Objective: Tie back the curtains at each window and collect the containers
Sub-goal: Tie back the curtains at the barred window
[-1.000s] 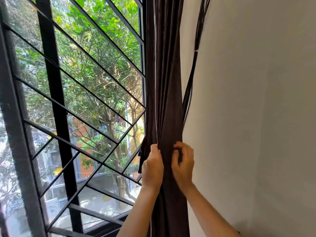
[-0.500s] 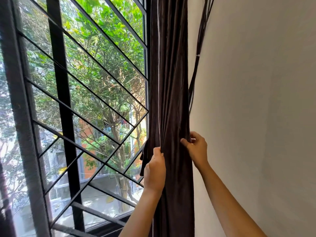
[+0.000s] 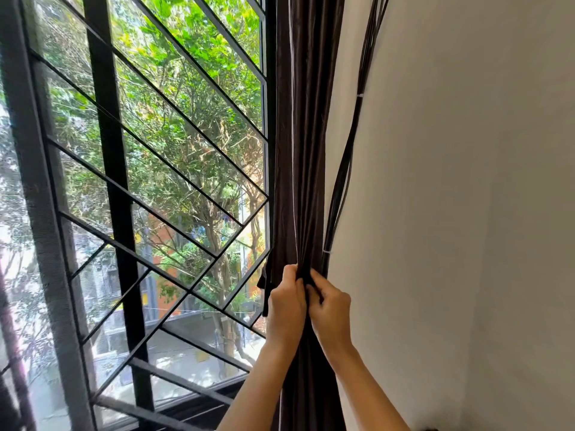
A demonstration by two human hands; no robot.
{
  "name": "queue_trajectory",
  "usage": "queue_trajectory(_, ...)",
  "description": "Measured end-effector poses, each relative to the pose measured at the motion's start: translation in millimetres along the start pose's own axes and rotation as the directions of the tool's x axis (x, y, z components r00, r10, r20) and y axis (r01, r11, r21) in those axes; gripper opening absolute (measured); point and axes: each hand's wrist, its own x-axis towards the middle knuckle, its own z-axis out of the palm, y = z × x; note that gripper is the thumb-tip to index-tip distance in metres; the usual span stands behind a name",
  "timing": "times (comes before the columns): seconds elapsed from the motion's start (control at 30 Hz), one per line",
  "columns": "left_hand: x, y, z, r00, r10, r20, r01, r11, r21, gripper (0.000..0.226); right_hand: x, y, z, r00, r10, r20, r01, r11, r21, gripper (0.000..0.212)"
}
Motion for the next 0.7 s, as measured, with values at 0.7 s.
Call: queue_trajectory(0.7, 8, -10, -10, 0.982, -0.186, -0.031, 0.177, 0.965, -0.195, 0.028, -13, 18, 14, 1.000, 0.015, 0.000, -0.015, 0.991, -0.133, 0.040)
